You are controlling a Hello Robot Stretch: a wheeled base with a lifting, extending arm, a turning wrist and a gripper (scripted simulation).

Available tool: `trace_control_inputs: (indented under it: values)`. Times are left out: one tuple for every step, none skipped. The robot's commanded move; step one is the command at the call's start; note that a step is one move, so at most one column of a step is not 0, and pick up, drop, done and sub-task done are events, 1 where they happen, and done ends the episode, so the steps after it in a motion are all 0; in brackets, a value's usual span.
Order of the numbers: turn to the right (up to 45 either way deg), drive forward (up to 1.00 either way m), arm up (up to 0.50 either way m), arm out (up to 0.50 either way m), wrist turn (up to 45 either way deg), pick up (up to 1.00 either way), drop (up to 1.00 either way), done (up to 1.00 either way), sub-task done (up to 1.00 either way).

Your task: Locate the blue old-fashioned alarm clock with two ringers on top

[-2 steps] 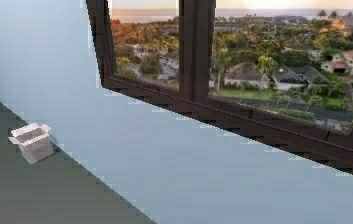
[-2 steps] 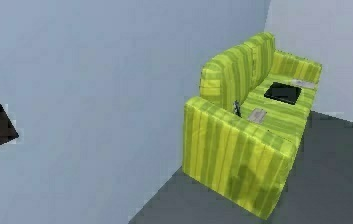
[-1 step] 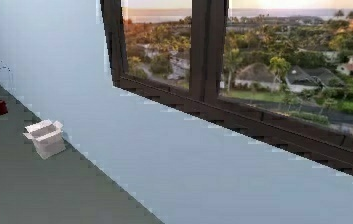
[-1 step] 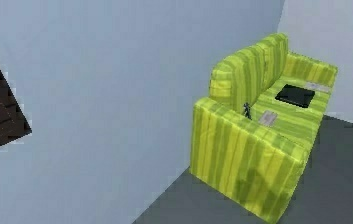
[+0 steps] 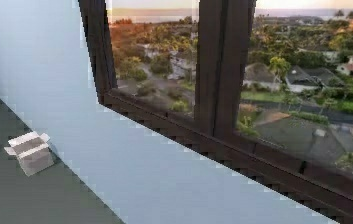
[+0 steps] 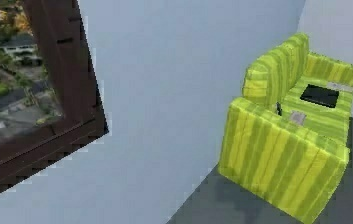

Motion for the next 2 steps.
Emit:
trace_control_inputs:
  values:
    - [45.0,0.00,0.00,0.00,0.0,0.00,0.00,0.00,0.00]
    - [45.0,0.00,0.00,0.00,0.0,0.00,0.00,0.00,0.00]
